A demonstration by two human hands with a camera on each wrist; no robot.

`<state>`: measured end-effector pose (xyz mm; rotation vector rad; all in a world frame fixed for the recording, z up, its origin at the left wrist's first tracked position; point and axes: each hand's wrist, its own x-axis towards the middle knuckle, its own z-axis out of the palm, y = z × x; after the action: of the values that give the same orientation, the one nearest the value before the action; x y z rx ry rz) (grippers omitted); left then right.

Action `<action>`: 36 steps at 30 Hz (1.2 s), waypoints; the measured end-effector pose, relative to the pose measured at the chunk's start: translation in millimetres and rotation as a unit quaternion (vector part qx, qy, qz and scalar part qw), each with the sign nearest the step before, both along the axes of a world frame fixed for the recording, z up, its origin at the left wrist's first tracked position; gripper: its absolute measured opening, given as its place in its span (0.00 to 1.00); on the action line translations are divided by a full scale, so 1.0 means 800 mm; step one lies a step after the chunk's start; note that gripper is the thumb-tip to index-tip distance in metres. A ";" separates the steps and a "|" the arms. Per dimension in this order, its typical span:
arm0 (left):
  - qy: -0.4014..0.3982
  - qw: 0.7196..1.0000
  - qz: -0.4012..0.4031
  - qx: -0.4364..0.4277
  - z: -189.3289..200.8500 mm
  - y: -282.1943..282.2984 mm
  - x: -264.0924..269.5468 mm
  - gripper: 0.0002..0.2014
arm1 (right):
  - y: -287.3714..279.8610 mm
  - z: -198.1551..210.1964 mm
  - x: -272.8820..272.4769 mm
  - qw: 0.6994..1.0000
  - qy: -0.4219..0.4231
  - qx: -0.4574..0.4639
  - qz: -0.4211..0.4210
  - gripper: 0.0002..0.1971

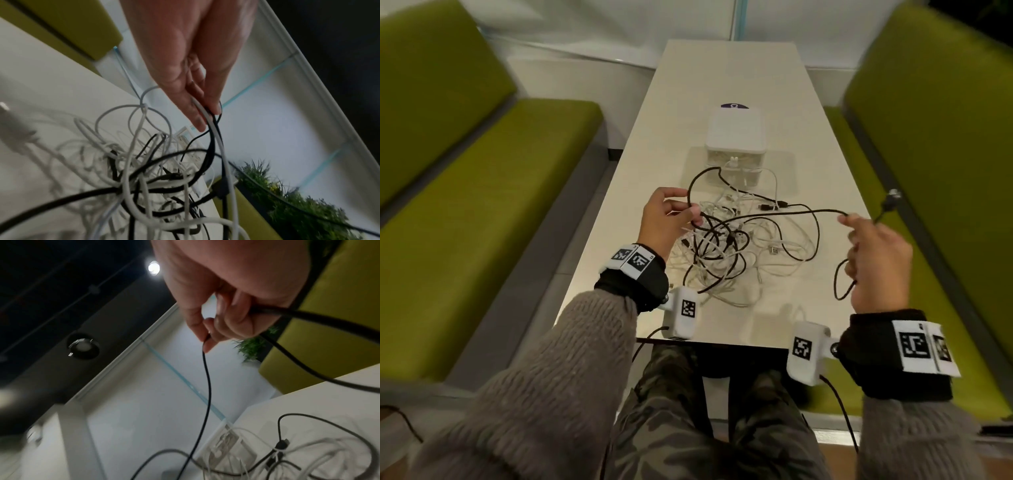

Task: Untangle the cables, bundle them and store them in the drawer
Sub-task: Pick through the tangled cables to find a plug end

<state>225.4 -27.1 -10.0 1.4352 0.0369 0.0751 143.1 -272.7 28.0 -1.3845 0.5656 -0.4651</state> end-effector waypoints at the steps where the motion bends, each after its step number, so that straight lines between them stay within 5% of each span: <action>1: 0.008 1.000 -0.013 -0.011 0.001 -0.003 0.000 0.13 | 0.008 -0.002 0.004 0.999 0.009 -0.027 0.025 0.05; 9: 0.022 0.990 -0.125 -0.061 0.012 -0.017 -0.011 0.13 | 0.092 -0.033 0.037 0.937 0.073 -0.248 0.236 0.20; 13: 0.025 0.981 -0.164 -0.097 0.014 -0.014 -0.016 0.13 | 0.116 -0.047 0.049 0.912 0.084 -0.298 0.269 0.14; 18: 0.039 0.981 -0.156 -0.111 0.004 -0.009 -0.018 0.14 | 0.108 -0.058 0.058 0.940 0.072 -0.275 0.188 0.12; 24: 0.050 0.995 -0.077 0.048 -0.014 -0.014 -0.013 0.22 | 0.096 -0.064 0.061 0.966 0.035 -0.203 0.154 0.11; 28: 0.088 0.989 -0.087 0.079 -0.014 -0.008 -0.008 0.25 | 0.085 -0.062 0.060 0.981 0.014 -0.146 0.127 0.08; 32: 0.045 0.982 -0.046 0.179 0.003 0.004 0.008 0.17 | 0.068 -0.060 0.063 0.986 0.000 -0.128 0.106 0.05; 36: -0.074 0.978 0.052 0.187 0.036 0.007 0.025 0.10 | 0.062 -0.051 0.066 0.984 -0.036 -0.142 0.104 0.06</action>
<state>245.6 -21.3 18.6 1.8000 -0.0265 0.2869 196.0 -223.1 -12.6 -1.6724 0.2980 -0.4361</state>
